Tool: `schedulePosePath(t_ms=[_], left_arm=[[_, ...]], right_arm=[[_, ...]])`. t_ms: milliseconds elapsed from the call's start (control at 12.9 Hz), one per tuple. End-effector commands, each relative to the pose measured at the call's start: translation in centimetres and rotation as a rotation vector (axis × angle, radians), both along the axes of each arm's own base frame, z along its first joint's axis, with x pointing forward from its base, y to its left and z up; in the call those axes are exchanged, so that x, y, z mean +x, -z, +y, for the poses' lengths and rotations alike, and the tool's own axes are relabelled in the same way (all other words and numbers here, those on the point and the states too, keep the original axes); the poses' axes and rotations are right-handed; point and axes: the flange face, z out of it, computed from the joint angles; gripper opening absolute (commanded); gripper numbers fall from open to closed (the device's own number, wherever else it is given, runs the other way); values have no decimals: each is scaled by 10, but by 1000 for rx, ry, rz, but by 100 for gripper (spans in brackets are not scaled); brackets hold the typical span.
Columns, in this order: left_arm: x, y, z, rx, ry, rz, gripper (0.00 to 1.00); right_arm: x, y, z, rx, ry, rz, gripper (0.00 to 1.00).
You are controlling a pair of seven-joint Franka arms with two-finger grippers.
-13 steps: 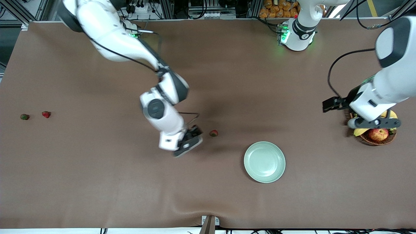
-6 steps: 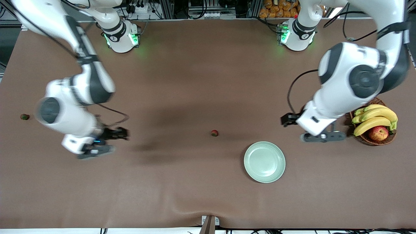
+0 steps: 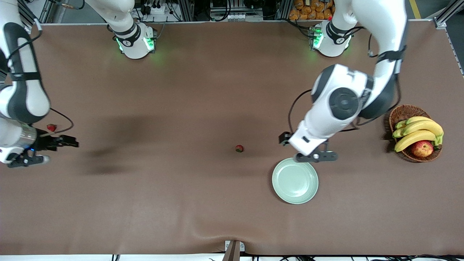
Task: Collect all strawberries into plate
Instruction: 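Lower the left gripper to the strawberry while the right gripper returns to strawberries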
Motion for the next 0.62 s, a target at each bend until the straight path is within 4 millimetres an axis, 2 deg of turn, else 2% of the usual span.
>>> schedulePosePath(t_ms=[0, 232, 464, 542], left_arm=[[-1, 30, -37, -20, -13, -21, 100], [-17, 72, -85, -36, 22, -54, 100], [-34, 102, -120, -44, 64, -77, 100], [-40, 106, -131, -53, 80, -93, 100]], right_arm=[[-17, 8, -38, -78, -17, 23, 100], [-41, 36, -103, -134, -46, 46, 100], [-64, 64, -137, -109, -121, 45, 100], [-74, 76, -146, -120, -141, 33, 100]])
